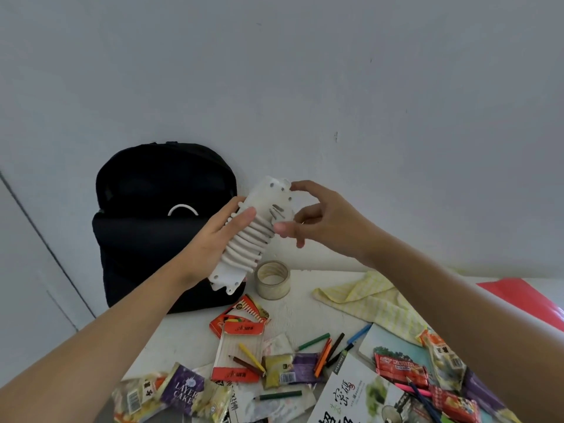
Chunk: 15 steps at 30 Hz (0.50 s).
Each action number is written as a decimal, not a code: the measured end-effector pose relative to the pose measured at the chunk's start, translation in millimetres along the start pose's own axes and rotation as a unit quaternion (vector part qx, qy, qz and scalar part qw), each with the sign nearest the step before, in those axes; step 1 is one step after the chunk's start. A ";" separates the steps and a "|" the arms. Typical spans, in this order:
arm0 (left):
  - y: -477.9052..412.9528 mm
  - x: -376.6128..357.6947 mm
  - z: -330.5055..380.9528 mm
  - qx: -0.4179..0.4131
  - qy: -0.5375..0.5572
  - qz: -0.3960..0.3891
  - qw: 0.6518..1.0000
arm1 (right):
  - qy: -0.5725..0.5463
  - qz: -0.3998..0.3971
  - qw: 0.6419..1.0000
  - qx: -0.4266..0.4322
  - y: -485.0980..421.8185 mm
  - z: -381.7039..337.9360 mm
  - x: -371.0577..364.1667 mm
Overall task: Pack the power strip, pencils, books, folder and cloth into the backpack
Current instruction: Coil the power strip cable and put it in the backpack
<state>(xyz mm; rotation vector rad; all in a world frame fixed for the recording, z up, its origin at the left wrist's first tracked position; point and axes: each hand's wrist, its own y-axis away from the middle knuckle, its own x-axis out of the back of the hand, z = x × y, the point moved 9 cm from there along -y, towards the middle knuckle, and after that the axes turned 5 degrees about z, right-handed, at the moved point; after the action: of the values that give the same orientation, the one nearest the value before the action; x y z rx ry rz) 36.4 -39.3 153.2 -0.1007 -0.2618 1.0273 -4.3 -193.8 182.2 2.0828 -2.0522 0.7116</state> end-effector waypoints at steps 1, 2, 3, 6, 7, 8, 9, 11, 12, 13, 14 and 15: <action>2.1 3.7 -1.4 0.005 0.004 -0.003 1.000 | -0.006 0.010 1.000 0.013 -2.9 -4.4 -2.9; 4.4 7.2 -2.0 0.009 0.006 -0.009 1.000 | -0.015 0.023 0.999 0.027 -5.7 -8.4 -4.7; 6.7 13.1 -2.6 0.012 0.004 -0.015 1.000 | -0.020 0.040 0.998 0.042 -9.8 -12.7 -7.4; 10.4 31.6 -2.7 0.008 0.001 -0.026 1.000 | -0.043 0.044 0.996 0.067 -20.7 -22.2 -28.0; 11.2 38.7 -2.2 0.000 -0.006 -0.028 1.000 | -0.067 0.024 0.994 0.079 -24.6 -26.5 -41.7; 11.8 43.0 -2.4 -0.007 -0.018 -0.030 0.999 | -0.088 0.005 0.992 0.092 -27.3 -29.5 -53.9; 12.3 47.5 -4.2 -0.014 -0.028 -0.029 0.999 | -0.101 -0.004 0.989 0.104 -30.5 -31.7 -64.7; 13.7 57.0 -9.2 -0.016 -0.028 -0.024 0.999 | -0.109 0.014 0.988 0.112 -37.9 -34.1 -77.1; 14.6 62.5 -12.5 -0.008 -0.019 -0.019 1.000 | -0.107 0.030 0.988 0.111 -41.9 -34.5 -80.8; 14.7 67.8 -15.6 -0.002 -0.015 -0.015 1.000 | -0.102 0.044 0.988 0.111 -46.2 -34.4 -83.5; 13.9 72.3 -17.7 0.002 -0.018 -0.012 1.000 | -0.095 0.054 0.988 0.111 -49.5 -33.8 -85.7; 12.9 80.3 -18.8 0.002 -0.028 -0.002 1.000 | -0.087 0.062 0.988 0.115 -54.5 -34.5 -90.3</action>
<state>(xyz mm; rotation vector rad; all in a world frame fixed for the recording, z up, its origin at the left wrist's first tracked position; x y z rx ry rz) 69.9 36.8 145.9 -0.0669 -0.3104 1.0285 43.9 -94.0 187.5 2.2247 -2.3100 0.8496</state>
